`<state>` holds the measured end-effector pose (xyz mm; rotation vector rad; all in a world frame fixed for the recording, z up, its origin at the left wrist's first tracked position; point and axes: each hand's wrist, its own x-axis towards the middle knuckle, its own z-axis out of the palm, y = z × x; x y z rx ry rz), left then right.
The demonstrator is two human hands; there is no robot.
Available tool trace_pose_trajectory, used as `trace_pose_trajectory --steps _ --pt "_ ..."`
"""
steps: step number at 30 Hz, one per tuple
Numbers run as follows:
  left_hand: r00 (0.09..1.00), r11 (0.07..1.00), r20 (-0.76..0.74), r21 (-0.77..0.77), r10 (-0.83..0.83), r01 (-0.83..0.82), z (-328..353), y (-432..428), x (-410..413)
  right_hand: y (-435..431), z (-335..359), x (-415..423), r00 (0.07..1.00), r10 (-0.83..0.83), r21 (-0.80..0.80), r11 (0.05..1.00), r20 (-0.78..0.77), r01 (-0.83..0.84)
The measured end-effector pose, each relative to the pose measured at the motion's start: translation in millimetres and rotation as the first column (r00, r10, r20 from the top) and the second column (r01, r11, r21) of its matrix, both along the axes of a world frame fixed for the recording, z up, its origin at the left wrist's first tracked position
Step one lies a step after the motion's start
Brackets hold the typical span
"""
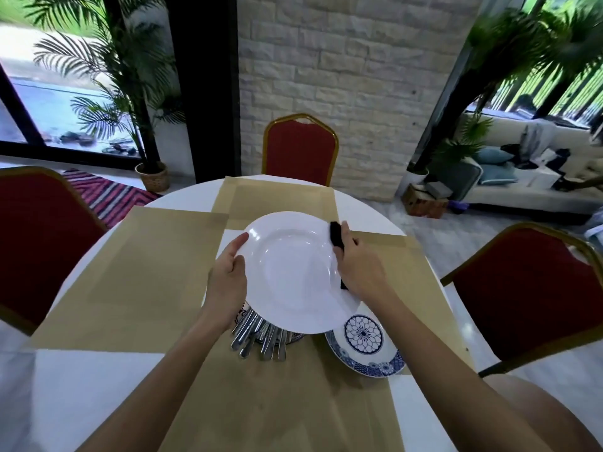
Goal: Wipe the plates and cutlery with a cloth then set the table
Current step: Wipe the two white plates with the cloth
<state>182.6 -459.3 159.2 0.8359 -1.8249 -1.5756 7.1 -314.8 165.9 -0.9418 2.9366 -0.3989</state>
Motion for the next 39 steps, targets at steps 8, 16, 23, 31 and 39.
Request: trace_pose_trajectory --steps 8,16,23,31,39 --pt "0.968 0.968 -0.01 -0.012 0.25 -0.25 -20 -7 -12 -20 -44 42 0.887 -0.133 -0.363 0.878 0.443 0.313" --pt "0.904 0.903 0.066 0.057 0.423 -0.426 -33 -67 -28 -93 -40 49 0.728 0.004 -0.46 0.777 0.686 0.429" --pt "0.951 0.898 0.057 0.315 0.305 -0.307 -60 -140 -53 -170 -50 -4 0.716 0.005 -0.44 0.791 0.698 0.424" --pt "0.959 0.912 0.138 0.302 0.247 -0.278 -117 -186 -66 -223 -98 -52 0.762 -0.075 -0.21 0.94 0.643 0.27" --pt "0.901 0.965 0.385 0.081 0.201 -0.25 -141 -189 -72 -238 -134 -67 0.787 -0.084 -0.128 0.971 0.611 0.203"
